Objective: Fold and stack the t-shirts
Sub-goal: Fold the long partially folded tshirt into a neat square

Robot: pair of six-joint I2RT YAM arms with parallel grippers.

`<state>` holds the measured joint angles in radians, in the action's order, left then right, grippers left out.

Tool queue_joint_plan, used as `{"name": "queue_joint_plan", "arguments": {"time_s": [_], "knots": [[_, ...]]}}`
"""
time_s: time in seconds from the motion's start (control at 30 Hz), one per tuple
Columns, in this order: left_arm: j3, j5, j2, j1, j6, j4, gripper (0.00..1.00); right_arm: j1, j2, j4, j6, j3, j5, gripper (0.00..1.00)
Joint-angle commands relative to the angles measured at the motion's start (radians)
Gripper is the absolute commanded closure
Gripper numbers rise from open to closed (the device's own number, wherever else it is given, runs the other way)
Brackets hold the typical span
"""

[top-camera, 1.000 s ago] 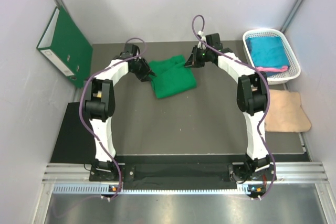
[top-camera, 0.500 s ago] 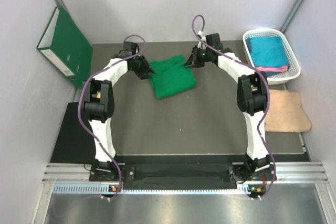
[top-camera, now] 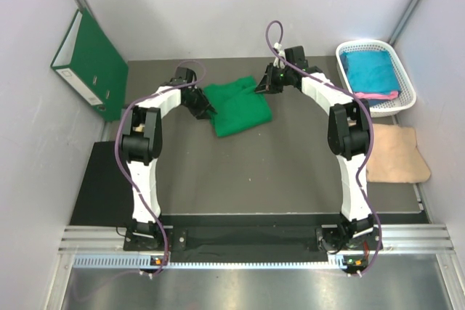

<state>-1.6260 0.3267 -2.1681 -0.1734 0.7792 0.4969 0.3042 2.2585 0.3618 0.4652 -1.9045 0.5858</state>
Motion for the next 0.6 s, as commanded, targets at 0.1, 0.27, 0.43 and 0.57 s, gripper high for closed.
{"name": "queue_joint_plan", "arguments": {"time_s": [0.1,0.27,0.43,0.57], "knots": [[-0.009,0.002,-0.010,-0.006,0.005,-0.055,0.92,-0.010,-0.007,-0.041,0.004,0.004,0.016,0.94],[-0.026,-0.025,0.040,-0.006,-0.006,-0.023,1.00,-0.010,-0.019,-0.043,0.003,0.013,0.022,0.94],[-0.029,-0.054,0.109,-0.005,-0.008,-0.004,1.00,-0.010,-0.037,-0.043,-0.010,0.021,0.032,0.94],[-0.044,-0.084,0.166,-0.002,0.000,-0.011,1.00,-0.010,-0.051,-0.044,-0.016,0.004,0.036,0.94]]}}
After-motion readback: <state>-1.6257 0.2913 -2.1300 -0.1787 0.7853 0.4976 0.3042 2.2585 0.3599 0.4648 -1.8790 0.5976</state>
